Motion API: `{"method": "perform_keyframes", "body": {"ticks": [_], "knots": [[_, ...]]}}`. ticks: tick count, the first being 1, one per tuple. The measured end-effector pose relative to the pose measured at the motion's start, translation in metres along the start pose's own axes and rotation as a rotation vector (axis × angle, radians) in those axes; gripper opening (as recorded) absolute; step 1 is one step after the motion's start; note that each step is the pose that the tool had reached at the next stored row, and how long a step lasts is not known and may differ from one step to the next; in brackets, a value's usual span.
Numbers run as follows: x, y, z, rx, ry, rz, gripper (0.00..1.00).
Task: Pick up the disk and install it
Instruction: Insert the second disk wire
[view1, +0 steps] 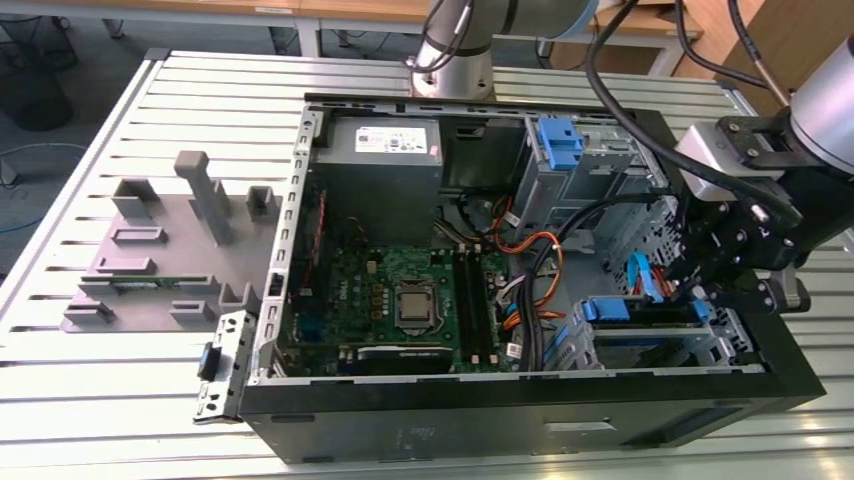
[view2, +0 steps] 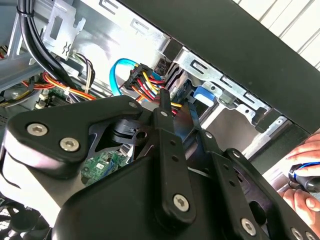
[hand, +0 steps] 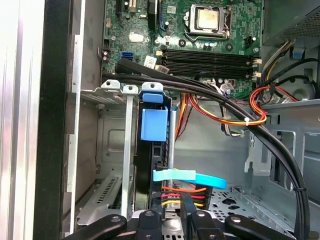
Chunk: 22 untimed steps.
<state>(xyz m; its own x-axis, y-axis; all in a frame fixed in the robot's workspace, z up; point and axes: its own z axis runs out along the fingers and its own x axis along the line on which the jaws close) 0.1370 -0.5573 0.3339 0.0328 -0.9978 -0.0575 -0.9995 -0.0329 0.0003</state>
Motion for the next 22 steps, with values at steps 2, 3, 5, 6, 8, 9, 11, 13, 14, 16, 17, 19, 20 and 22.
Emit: {"method": "perform_keyframes", "body": {"ticks": [2,3,5,6,8,9,11,13,14,16,17,19,20,22], "knots": [[0.0001,0.0000,0.0003,0.0000,0.0002,0.000,0.29],[0.0001,0.0000,0.0004,0.0000,0.0002,0.000,0.29],[0.0001,0.0000,0.0005,0.0000,0.0001,0.000,0.29],[0.0001,0.0000,0.0004,0.0000,0.0000,0.000,0.29],[0.0000,0.0000,-0.0012,0.0000,-0.0009,0.000,0.29],[-0.0002,0.0000,-0.0034,0.0000,-0.0005,0.000,0.29],[-0.0004,0.0000,-0.0080,0.0000,-0.0002,0.000,0.29],[-0.0007,0.0000,-0.0127,0.0000,-0.0002,0.000,0.29],[-0.0008,0.0000,-0.0148,0.0000,-0.0002,0.000,0.29],[-0.0010,0.0000,-0.0192,0.0000,0.0000,0.000,0.29],[-0.0012,0.0000,-0.0211,0.0000,0.0000,0.000,0.29],[-0.0013,0.0000,-0.0246,0.0000,-0.0001,0.000,0.29],[-0.0015,0.0000,-0.0263,-0.0001,-0.0001,0.000,0.29],[-0.0015,0.0000,-0.0278,0.0000,-0.0002,0.000,0.29]]}}
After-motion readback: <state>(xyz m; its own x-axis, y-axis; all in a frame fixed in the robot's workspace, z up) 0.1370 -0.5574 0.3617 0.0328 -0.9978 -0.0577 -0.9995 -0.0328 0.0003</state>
